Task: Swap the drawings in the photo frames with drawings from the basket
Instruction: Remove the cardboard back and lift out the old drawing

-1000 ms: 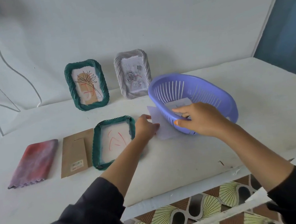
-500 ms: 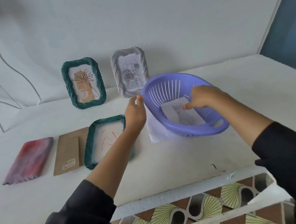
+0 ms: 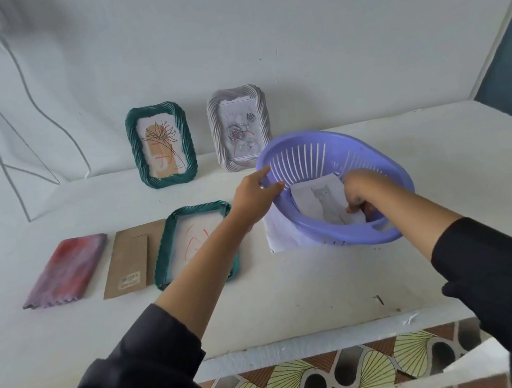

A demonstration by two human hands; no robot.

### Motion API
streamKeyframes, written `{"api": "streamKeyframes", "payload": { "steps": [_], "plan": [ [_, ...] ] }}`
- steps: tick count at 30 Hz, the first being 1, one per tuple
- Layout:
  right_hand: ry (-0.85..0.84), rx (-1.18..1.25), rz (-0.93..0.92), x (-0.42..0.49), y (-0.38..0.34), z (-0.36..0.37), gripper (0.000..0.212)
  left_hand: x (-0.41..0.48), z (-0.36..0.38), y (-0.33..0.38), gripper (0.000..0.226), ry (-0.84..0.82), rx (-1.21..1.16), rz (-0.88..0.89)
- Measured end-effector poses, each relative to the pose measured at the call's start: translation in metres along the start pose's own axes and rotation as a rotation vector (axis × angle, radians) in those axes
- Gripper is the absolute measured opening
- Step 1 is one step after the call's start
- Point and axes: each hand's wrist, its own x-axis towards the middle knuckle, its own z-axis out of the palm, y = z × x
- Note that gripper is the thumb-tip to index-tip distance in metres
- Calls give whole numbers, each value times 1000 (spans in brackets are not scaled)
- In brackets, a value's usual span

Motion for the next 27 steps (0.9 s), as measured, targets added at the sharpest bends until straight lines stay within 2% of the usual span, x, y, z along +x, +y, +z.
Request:
{"api": "streamKeyframes", "payload": {
  "steps": [3,4,7,9,12,14,16,17,19,20,22,24,27],
  "plan": [
    [51,2,-4,3,3,2,16,0,-1,0,57,3,5,12],
    [74,2,-8,2,4,3,14,1,-1,0,56,-1,5,13],
    [170,-7,-13,-2,4,1,29,0,-2,1,49,-11,-2,7],
    [252,-4,-18,-9,4,-4,34,-2,-5,5,43,57,19,42],
    [429,85,-74,-30,2,-19,25,-10,-14,15,34,198,-1,144],
    [574,155,-174,-55,-9,-30,10,-18,-21,25,32,136,-138,144],
    [647,157,-296,-83,-30,-34,26,-27,-28,35,33,-4,-315,72],
    [656,144,-343,-96,-42,-33,30,-30,-33,37,33,-68,-380,37],
    [651,118,-435,-116,-68,-27,25,-35,-43,35,29,-136,-443,10],
    [652,103,-478,-122,-81,-23,20,-37,-50,32,27,-132,-454,17],
    [618,120,-539,-126,-103,-15,25,-39,-69,21,25,-67,-449,20],
    [483,254,-588,-124,-121,-8,40,-38,-91,5,20,4,-403,-18],
    [326,510,-585,-99,-138,9,34,-36,-122,-27,17,52,-392,-142]
  ]
}}
